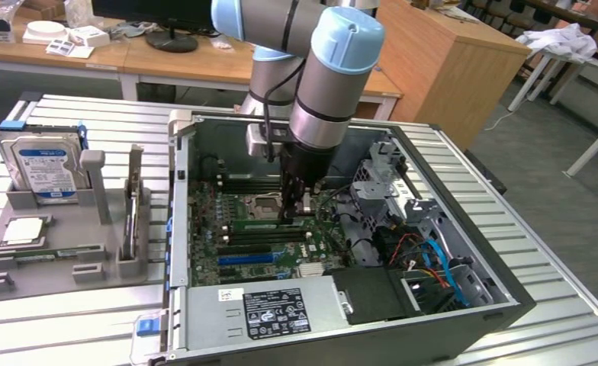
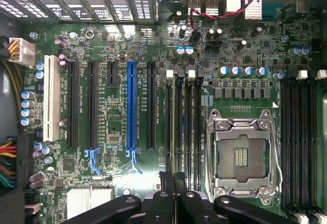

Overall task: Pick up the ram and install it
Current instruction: 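Insert the ram into the slot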

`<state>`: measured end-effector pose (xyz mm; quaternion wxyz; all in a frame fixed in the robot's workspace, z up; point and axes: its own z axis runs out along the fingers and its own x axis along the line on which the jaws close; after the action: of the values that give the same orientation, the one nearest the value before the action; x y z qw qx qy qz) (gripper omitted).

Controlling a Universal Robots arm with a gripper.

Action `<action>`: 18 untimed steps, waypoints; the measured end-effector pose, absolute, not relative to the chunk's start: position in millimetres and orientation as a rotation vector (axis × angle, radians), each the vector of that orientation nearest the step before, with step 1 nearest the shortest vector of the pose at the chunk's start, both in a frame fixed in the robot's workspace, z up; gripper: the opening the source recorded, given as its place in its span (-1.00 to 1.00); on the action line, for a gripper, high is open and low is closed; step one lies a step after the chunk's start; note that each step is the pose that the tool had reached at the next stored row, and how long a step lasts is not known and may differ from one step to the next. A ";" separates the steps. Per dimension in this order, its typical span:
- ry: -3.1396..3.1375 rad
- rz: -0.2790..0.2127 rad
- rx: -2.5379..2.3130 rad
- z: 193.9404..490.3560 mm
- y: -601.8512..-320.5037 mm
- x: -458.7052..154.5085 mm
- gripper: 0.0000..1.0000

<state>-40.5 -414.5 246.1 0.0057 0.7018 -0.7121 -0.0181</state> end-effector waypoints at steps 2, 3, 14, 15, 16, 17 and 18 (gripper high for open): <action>-2.229 -0.057 2.197 245.3 -414.6 -40.5 -0.76; -2.229 -0.056 2.197 244.5 -414.6 -40.5 -0.76; -2.229 -0.056 2.197 235.7 -414.6 -40.5 -0.76; -2.229 -0.056 2.197 235.7 -414.6 -40.5 -0.76; -2.229 -0.056 2.197 235.7 -414.6 -40.5 -0.76; -2.229 -0.056 2.197 235.5 -414.5 -40.5 -0.76; -2.229 -0.057 2.197 235.2 -414.4 -40.4 -0.76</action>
<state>-40.4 -414.4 235.2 0.0058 0.7018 -0.7121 -0.0181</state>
